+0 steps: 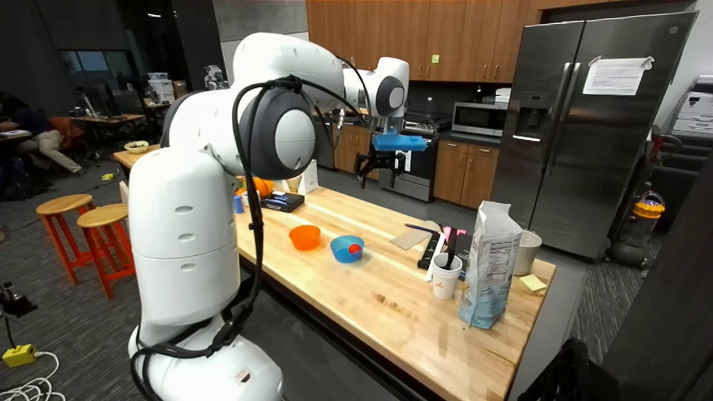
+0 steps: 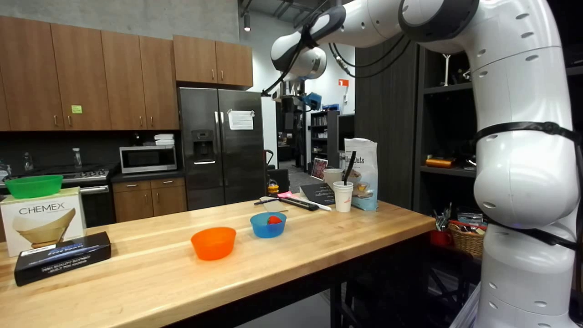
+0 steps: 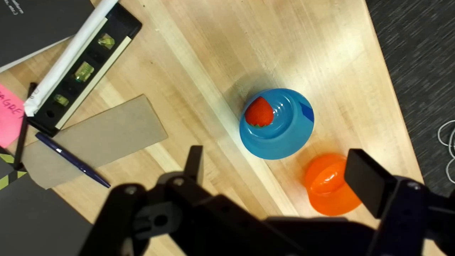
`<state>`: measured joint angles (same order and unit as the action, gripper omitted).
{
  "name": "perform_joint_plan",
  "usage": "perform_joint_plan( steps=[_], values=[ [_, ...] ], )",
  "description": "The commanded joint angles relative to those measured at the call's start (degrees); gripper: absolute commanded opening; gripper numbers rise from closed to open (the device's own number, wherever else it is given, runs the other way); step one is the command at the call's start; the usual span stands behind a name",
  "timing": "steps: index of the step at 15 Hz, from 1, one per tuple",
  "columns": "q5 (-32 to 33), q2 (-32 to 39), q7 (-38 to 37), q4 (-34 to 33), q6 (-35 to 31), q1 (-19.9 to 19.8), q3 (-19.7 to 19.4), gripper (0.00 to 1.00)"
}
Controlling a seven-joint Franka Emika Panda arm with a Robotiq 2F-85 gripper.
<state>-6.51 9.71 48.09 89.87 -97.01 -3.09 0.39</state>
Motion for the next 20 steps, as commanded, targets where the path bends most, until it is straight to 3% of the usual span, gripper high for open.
perform_joint_plan(
  steps=[1, 10, 16, 20],
  values=[
    [-2.36, 1.47, 2.21, 0.28, -1.35, -0.67, 0.23, 1.0],
    [-3.67, 7.73, 10.48, -3.77, 1.71, -0.91, 2.37, 1.0],
    [-9.81, 7.81, 18.99, -5.4, 6.19, -1.45, 3.62, 1.0],
    [-10.64, 7.64, 23.23, -5.53, 10.97, -0.84, 3.97, 1.0]
  ],
)
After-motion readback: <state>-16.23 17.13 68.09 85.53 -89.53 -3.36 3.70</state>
